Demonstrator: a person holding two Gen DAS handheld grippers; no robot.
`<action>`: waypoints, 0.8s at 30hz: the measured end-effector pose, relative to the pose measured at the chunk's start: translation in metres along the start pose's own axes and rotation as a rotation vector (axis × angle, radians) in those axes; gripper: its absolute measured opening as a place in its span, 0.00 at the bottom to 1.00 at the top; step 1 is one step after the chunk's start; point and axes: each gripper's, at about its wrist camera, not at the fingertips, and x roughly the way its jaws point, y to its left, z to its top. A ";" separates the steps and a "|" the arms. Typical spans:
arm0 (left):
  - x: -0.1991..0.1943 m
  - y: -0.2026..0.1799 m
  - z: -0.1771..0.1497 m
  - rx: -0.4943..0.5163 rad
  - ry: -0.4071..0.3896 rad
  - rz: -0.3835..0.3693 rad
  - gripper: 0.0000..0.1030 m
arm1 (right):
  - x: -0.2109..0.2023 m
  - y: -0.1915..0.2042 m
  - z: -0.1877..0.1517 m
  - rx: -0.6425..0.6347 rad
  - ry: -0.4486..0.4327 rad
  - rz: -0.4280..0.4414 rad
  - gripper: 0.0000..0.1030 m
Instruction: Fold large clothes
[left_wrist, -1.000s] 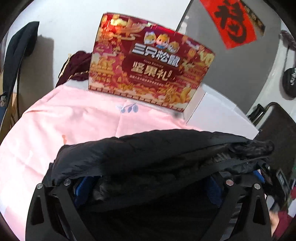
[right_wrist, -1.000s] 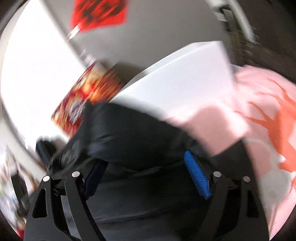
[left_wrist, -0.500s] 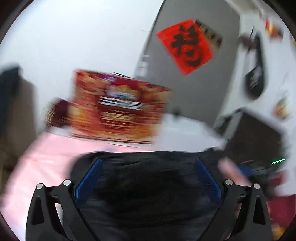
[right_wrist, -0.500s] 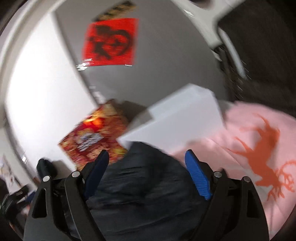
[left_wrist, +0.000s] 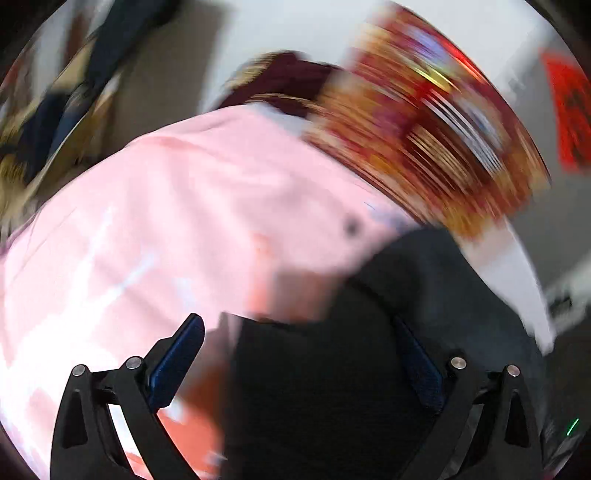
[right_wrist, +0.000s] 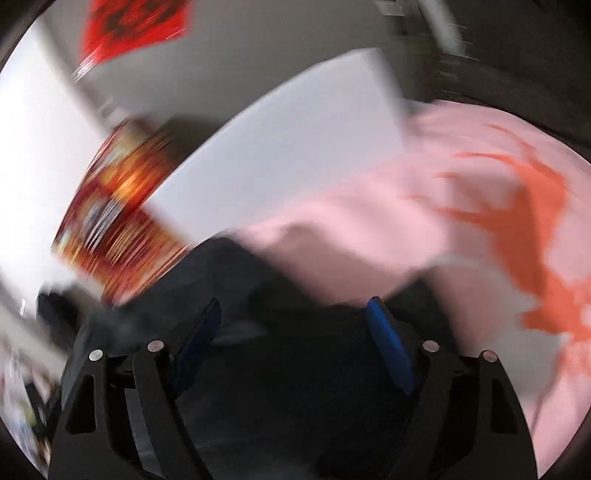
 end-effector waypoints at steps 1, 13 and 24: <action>-0.003 0.009 0.004 -0.016 -0.026 0.030 0.97 | -0.001 -0.009 0.001 0.027 -0.006 -0.005 0.77; -0.099 -0.090 -0.021 0.303 -0.264 -0.017 0.97 | -0.109 0.051 -0.005 -0.139 -0.344 0.094 0.84; -0.057 -0.171 -0.124 0.674 -0.204 0.025 0.97 | -0.065 0.156 -0.094 -0.562 -0.060 0.212 0.87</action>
